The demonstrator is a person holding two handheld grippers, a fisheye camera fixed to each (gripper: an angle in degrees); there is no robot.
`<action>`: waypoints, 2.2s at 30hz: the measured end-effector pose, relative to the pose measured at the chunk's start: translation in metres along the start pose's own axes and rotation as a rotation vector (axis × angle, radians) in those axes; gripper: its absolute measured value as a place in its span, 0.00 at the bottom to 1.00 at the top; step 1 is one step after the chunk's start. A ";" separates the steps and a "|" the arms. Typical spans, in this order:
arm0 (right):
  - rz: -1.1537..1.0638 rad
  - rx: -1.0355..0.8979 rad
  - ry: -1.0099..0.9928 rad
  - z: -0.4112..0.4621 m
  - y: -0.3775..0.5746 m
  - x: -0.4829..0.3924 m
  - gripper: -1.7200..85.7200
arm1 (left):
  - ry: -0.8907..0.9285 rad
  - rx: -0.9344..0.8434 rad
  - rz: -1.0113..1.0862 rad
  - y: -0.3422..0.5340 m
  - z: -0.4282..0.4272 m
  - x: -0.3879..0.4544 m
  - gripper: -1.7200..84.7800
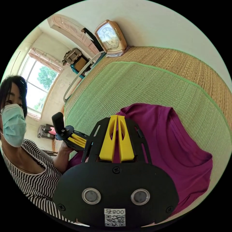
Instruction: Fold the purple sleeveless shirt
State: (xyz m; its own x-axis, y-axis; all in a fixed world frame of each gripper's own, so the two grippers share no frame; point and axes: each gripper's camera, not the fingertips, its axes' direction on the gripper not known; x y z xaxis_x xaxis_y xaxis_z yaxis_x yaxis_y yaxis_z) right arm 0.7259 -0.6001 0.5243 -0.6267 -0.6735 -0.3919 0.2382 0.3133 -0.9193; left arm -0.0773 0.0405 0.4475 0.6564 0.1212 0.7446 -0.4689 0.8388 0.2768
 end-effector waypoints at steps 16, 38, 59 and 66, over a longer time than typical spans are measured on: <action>-0.107 -0.175 0.147 0.050 -0.032 0.000 0.04 | 0.003 -0.027 -0.015 -0.004 0.016 0.006 0.03; -0.028 -0.001 -0.047 0.051 0.001 0.063 0.02 | 0.025 -0.001 0.005 0.020 0.014 0.019 0.03; -0.132 -0.133 0.019 0.082 0.106 0.040 0.02 | -0.033 -0.070 -0.076 0.076 0.013 0.021 0.02; -0.077 -0.078 0.028 0.074 0.147 0.043 0.02 | -0.043 -0.050 -0.101 0.100 0.005 0.023 0.02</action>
State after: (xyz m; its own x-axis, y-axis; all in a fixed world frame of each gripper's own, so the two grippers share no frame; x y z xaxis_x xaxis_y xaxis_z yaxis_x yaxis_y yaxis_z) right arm 0.7888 -0.6321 0.3698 -0.6619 -0.6787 -0.3181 0.1308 0.3133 -0.9406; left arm -0.1123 0.1245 0.4956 0.6720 0.0130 0.7404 -0.3710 0.8712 0.3215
